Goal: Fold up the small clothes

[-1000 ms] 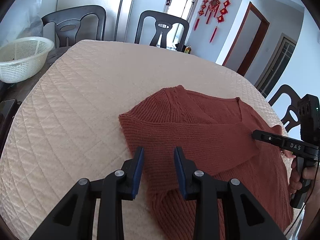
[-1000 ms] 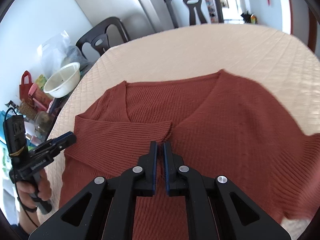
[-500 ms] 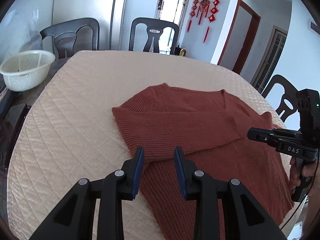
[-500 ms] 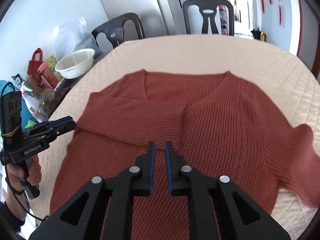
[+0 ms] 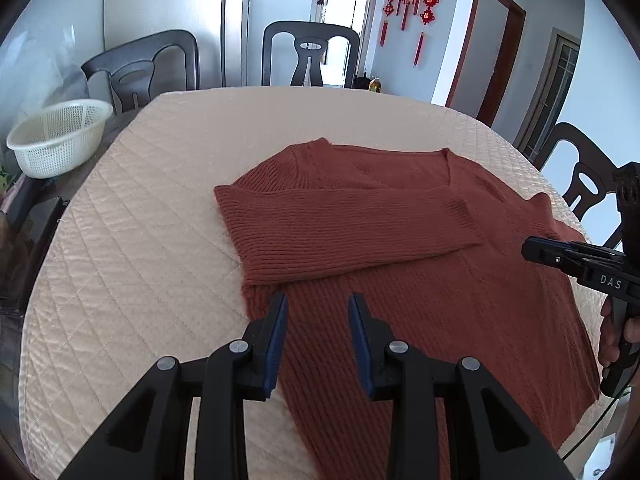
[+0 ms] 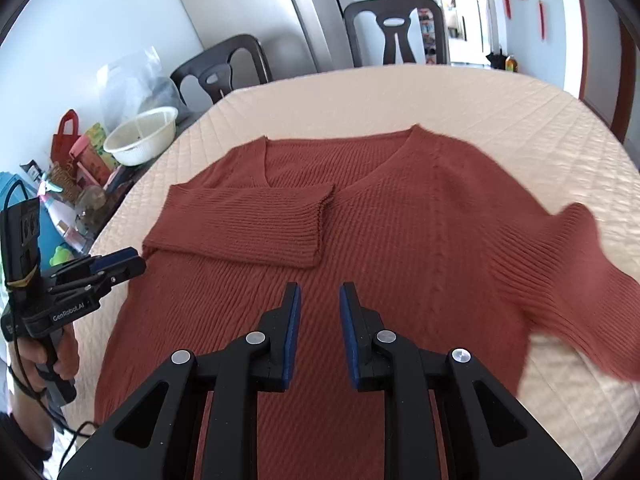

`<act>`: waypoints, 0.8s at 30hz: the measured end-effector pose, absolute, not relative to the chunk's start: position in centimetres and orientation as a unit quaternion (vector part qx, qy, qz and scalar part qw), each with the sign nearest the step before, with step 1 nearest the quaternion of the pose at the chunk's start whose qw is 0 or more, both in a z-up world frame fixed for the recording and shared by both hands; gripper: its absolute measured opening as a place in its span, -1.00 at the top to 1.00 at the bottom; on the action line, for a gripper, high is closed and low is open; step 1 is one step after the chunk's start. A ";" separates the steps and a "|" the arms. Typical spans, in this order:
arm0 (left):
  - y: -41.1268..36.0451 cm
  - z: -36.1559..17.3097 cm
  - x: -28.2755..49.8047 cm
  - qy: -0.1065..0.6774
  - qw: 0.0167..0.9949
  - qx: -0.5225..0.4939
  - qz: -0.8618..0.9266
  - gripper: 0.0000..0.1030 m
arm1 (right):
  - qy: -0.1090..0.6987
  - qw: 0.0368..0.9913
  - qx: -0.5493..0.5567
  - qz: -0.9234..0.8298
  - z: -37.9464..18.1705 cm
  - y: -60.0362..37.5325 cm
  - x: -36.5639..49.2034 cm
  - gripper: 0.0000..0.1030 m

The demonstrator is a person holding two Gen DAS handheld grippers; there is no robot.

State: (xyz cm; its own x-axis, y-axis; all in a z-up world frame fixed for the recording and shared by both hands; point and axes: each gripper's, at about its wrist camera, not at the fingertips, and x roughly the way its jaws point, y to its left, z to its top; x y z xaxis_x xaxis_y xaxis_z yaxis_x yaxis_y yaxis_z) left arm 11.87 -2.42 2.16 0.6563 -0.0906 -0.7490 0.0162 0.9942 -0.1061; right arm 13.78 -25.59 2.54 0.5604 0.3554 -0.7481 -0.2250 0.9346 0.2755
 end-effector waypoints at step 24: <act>-7.0 2.4 9.8 0.414 0.910 -0.023 -0.024 0.32 | 0.439 0.886 0.115 0.097 2.0 -32.4 7.7 0.32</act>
State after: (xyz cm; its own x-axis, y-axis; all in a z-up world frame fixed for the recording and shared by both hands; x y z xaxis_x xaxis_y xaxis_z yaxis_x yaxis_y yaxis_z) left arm 9.76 -7.01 2.41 0.6559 -0.0623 -0.7523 0.0238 0.9978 -0.0619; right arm 7.66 -32.43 2.05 0.5963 0.2734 -0.7548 -0.0711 0.9545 0.2895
